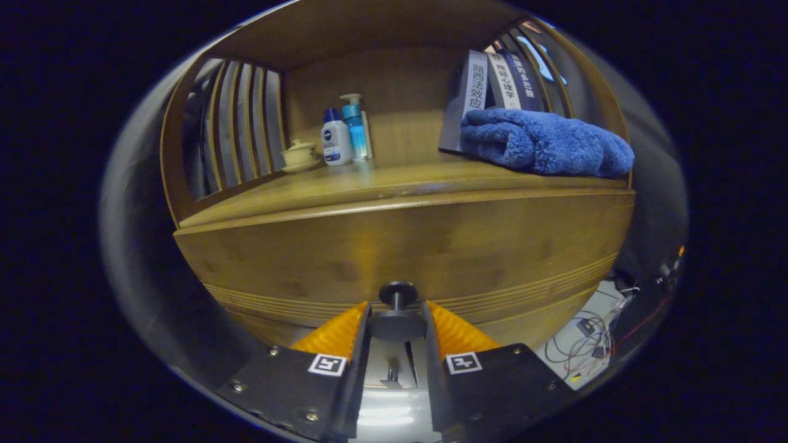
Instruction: Pull open the drawer, take out the items inside it, and place them on the countertop above the cabinet.
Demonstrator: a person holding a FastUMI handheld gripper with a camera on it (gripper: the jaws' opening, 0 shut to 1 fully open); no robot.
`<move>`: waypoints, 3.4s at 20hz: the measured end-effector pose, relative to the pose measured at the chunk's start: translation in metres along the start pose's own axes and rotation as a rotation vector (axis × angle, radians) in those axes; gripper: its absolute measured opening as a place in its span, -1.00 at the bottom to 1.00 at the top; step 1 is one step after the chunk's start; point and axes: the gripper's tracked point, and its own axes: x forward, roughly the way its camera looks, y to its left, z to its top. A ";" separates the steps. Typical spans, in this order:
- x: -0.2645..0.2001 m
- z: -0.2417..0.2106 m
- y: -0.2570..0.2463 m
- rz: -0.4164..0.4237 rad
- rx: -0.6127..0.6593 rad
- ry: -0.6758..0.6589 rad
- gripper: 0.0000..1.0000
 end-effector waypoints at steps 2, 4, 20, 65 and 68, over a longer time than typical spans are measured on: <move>0.000 0.001 0.002 0.022 0.017 -0.002 -0.11; -0.001 0.003 0.011 0.082 0.051 -0.023 0.00; -0.007 0.017 0.003 0.041 -0.001 -0.073 -0.33; -0.191 0.049 0.026 -0.192 -0.050 -0.093 0.26; -0.152 0.050 0.021 -0.231 -0.020 0.052 0.26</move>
